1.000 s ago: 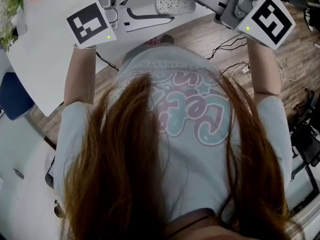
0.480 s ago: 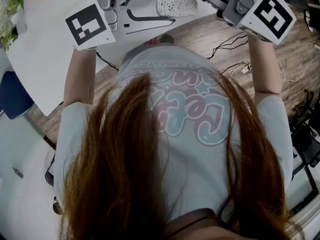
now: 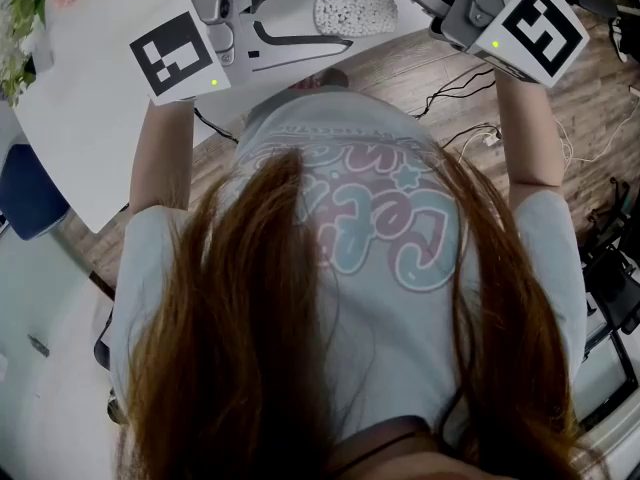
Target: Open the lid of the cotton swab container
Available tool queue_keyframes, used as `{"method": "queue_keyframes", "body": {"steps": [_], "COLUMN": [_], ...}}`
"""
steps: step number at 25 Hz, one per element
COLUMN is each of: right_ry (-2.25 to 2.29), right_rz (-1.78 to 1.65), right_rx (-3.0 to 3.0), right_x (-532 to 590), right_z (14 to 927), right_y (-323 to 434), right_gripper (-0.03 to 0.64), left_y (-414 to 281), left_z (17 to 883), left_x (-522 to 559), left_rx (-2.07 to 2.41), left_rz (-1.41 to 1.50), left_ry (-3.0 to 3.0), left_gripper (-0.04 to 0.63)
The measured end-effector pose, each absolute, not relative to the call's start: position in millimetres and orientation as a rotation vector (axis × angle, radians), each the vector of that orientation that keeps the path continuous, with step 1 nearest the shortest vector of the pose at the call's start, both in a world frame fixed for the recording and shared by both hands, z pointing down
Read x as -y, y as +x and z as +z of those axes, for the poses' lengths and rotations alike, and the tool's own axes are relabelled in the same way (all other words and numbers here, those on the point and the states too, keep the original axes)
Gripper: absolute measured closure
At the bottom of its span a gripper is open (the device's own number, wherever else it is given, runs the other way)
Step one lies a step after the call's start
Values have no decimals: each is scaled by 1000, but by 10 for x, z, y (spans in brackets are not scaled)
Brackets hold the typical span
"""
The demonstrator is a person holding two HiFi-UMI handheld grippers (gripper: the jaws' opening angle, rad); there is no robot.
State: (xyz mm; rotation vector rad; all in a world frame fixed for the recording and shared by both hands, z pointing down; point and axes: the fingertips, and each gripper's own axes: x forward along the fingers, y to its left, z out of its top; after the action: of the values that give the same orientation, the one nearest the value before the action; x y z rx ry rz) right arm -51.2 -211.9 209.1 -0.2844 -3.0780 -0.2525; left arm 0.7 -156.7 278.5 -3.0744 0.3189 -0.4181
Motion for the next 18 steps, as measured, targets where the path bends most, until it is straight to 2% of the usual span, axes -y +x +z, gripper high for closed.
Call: {"method": "queue_keyframes", "body": {"steps": [15,18], "right_ry": [-245,-251], "right_rz": [-179,-158], "right_rx": [3143,3163], "right_x": [2140,2119], "right_z": [2064,1997], "right_y": [-485,-416], "right_gripper": [611,592], "left_y": [24,39], "left_z": [2860,2874], "left_x": [1574,1564], "left_rx": [-327,-330], "left_rz": [-395,-402], "left_ry": [-3073,-3075], "left_gripper": [407,406]}}
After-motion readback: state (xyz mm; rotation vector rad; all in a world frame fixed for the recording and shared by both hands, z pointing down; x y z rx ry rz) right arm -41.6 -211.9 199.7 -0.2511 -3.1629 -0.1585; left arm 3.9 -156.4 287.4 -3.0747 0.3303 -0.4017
